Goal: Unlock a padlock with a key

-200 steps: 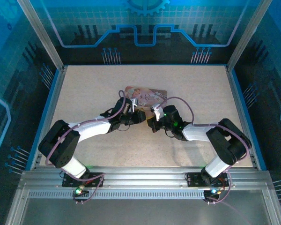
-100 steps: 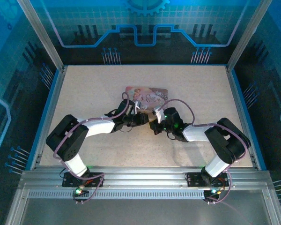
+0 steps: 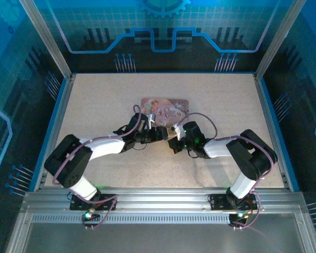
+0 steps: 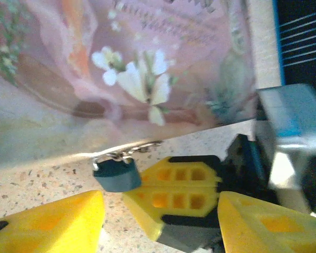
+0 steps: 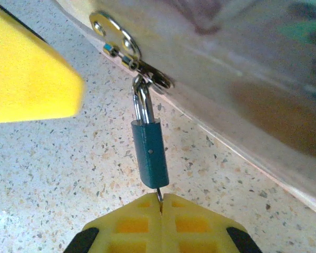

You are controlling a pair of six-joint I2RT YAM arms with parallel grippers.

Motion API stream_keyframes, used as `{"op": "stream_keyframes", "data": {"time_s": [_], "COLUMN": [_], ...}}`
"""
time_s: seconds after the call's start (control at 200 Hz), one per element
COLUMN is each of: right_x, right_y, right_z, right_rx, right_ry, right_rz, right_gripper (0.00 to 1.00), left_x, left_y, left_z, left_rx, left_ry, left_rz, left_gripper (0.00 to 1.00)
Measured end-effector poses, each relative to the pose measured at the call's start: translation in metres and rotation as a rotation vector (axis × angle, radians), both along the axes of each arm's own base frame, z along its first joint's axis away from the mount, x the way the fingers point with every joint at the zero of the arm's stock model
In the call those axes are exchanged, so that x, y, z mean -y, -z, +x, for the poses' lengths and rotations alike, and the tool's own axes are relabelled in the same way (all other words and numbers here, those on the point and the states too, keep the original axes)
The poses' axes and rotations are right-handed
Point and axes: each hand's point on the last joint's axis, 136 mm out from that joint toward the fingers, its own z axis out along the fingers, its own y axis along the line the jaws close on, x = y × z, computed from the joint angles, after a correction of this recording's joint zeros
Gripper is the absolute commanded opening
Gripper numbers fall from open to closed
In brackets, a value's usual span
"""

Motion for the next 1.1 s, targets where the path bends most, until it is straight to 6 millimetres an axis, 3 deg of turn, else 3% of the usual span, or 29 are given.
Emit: {"op": "stream_keyframes", "data": {"time_s": [0.125, 0.32, 0.695, 1.1], "right_x": [-0.004, -0.008, -0.018, -0.021], "right_y": [-0.002, -0.006, -0.017, -0.02], "right_z": [-0.001, -0.004, -0.009, -0.012], "right_rx": [-0.053, -0.142, -0.28, -0.343], "right_ry": [-0.004, 0.001, 0.032, 0.049], "right_rz": [0.0, 0.004, 0.063, 0.09], "right_gripper": [0.0, 0.0, 0.0, 0.0], "left_x": [-0.01, -0.02, -0.03, -0.024], "left_y": [-0.009, 0.009, 0.021, 0.025], "left_z": [-0.006, -0.016, -0.017, -0.005], "left_rx": [0.005, -0.065, -0.116, -0.157], "left_ry": [-0.041, -0.104, -0.212, -0.294], "left_rz": [-0.032, -0.045, -0.107, -0.224], "left_gripper": [0.58, 0.58, 0.56, 0.49]}}
